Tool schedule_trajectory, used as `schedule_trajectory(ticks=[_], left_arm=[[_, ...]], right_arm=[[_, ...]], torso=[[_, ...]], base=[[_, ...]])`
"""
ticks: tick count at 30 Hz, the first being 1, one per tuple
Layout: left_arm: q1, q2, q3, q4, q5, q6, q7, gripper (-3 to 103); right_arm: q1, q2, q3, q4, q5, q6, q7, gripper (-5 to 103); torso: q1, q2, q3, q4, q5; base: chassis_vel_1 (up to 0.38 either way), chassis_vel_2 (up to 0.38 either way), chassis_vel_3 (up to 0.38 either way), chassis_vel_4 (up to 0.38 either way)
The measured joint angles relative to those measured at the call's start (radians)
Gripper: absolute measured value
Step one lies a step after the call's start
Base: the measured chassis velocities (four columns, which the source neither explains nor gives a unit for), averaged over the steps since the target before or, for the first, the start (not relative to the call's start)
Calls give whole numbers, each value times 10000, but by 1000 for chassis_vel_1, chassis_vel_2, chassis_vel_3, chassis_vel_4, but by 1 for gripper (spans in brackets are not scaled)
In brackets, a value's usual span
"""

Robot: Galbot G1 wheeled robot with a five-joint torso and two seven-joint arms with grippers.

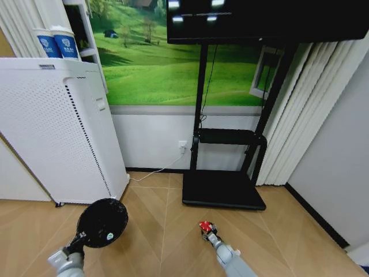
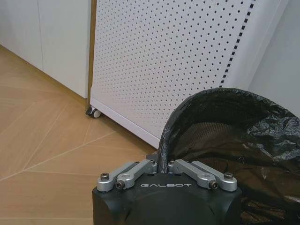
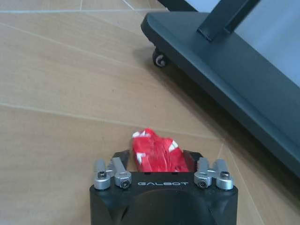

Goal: Pick up the trash bin and place the garbage on the floor into it.

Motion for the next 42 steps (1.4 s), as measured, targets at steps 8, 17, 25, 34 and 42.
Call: schedule_trajectory(ticks=[8, 17, 25, 34, 42], left_arm=[[-92, -26, 35, -40, -5, -133, 170, 3], [-632, 481, 563, 808, -35, -150, 1278, 3], [-2757, 1679, 2367, 3638, -481, -135, 4084, 3], [-4449, 2056, 3957, 4377, -472, -201, 4309, 3], [-5585, 2305, 6102, 4732, -555, -316, 4392, 3]], right_arm=[[48, -102, -99, 19, -37, -45, -23, 37], [-476, -291, 223, 656, 388, 29, 211, 26], [-2490, -1787, 606, 5568, 2780, -268, 459, 26], [-3974, -3555, 885, 10113, 4136, -143, 429, 26], [-4618, -3890, 893, 11955, 4421, -116, 423, 26]], torso=[[0, 0, 0, -3, -1], [0, 0, 0, 0, 0], [0, 1, 0, -5, 5], [1, 2, 0, -9, 4], [0, 2, 0, -1, -2]], base=[[0, 0, 0, 0], [0, 0, 0, 0], [0, 0, 0, 0], [11, 7, 17, 10], [0, 0, 0, 0]])
